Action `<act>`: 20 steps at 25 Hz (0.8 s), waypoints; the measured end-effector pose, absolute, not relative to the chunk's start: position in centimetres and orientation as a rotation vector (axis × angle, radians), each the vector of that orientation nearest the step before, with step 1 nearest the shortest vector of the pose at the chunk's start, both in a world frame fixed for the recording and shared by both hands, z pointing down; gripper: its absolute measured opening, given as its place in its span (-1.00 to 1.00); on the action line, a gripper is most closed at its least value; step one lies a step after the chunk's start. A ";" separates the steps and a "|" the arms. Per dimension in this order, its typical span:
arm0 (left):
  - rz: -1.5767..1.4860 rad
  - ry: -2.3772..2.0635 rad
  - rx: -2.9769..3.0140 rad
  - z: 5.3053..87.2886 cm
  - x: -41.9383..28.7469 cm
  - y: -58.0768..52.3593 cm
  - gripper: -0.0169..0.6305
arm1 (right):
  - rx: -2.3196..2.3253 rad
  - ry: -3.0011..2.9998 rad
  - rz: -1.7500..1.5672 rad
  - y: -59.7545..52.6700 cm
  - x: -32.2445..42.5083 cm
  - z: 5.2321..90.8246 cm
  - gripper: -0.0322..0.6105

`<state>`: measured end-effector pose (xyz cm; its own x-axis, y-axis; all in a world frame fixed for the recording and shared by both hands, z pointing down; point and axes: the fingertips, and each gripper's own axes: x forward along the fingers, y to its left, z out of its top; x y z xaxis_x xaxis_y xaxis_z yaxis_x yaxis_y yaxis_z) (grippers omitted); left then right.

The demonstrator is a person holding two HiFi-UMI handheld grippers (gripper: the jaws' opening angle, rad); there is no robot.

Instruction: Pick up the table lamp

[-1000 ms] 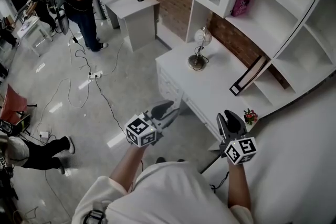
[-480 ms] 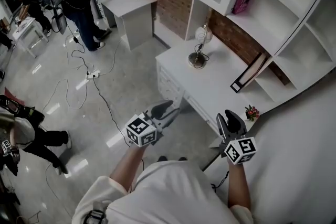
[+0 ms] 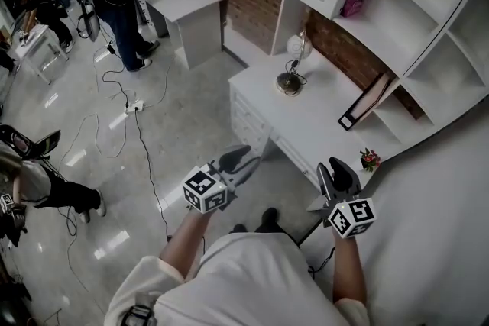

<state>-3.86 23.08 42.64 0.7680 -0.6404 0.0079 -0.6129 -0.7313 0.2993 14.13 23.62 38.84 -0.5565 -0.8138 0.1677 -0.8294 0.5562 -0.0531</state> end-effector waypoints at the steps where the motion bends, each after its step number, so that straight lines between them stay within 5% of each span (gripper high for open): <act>1: -0.138 -0.976 2.678 42.6 -4.0 23.0 -0.39 | 1.409 -2.661 0.193 23.5 14.0 38.9 -0.42; 20: -0.102 -1.048 2.628 44.4 -1.8 12.4 -0.39 | 1.307 -2.711 0.278 11.6 15.3 41.9 -0.42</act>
<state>-1.82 12.41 44.38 0.7298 -0.6819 0.0479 -0.6599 -0.6845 0.3096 15.26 11.61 41.88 -0.6203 -0.7619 0.1863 -0.7839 0.6105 -0.1132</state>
